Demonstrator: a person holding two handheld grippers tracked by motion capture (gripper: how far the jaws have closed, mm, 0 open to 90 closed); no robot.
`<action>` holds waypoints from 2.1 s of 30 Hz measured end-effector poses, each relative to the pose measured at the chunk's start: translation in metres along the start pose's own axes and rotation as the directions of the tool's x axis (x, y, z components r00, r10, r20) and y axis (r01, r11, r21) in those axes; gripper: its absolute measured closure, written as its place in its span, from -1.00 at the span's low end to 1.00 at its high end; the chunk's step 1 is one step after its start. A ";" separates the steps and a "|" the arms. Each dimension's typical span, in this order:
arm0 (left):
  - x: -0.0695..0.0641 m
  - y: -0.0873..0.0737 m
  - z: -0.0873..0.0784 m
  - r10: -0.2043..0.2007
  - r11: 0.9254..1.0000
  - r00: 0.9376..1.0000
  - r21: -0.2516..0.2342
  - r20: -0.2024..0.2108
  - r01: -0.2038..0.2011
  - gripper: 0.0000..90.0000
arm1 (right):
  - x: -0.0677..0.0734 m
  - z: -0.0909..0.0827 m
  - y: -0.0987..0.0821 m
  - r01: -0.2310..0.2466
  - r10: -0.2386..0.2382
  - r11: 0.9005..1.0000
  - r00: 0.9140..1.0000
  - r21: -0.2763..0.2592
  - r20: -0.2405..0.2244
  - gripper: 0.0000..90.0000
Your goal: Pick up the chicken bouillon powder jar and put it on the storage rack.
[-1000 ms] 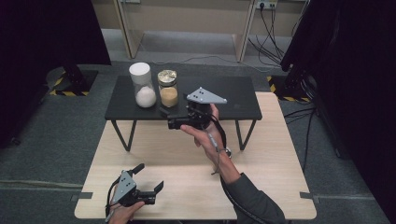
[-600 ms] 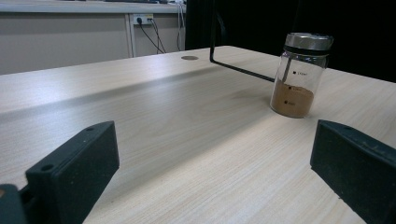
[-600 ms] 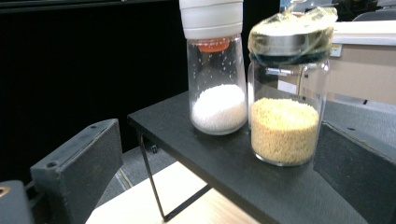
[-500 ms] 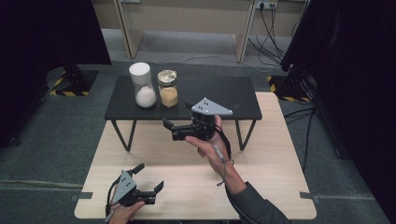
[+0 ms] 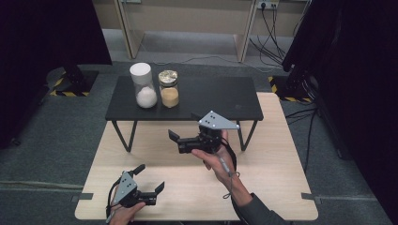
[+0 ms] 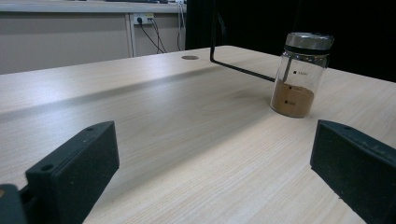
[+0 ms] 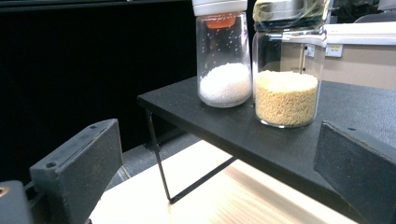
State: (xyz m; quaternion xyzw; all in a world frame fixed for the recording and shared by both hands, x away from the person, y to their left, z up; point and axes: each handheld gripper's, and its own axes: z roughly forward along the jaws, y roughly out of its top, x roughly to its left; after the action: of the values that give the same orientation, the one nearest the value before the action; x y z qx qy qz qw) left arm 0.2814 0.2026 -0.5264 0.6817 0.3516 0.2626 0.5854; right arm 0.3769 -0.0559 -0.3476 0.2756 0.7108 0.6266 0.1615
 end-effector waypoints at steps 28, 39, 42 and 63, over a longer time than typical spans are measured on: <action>0.000 0.000 0.000 0.000 1.000 1.000 -0.001 -0.001 0.000 -0.99 | 0.016 -0.023 -0.036 0.006 -0.007 1.000 0.999 -0.026 -0.033 -0.97; 0.000 0.000 0.000 -0.001 1.000 1.000 -0.002 -0.001 0.001 -0.99 | 0.018 -0.025 -0.048 0.003 -0.004 1.000 1.000 -0.022 -0.029 -0.97; 0.000 0.000 0.000 0.000 1.000 1.000 -0.002 0.000 0.000 -0.99 | 0.019 -0.025 -0.052 0.011 -0.011 1.000 1.000 -0.017 -0.028 -0.97; 0.001 0.000 -0.001 -0.003 1.000 1.000 -0.004 0.000 0.003 -0.99 | 0.023 -0.026 -0.085 0.017 -0.017 1.000 1.000 0.016 -0.025 -0.97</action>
State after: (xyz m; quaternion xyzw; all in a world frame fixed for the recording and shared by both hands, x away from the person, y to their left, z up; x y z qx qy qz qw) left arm 0.2813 0.2034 -0.5261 0.6800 0.3523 0.2622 0.5872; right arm 0.3275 -0.0677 -0.4239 0.2629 0.7201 0.6229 0.1558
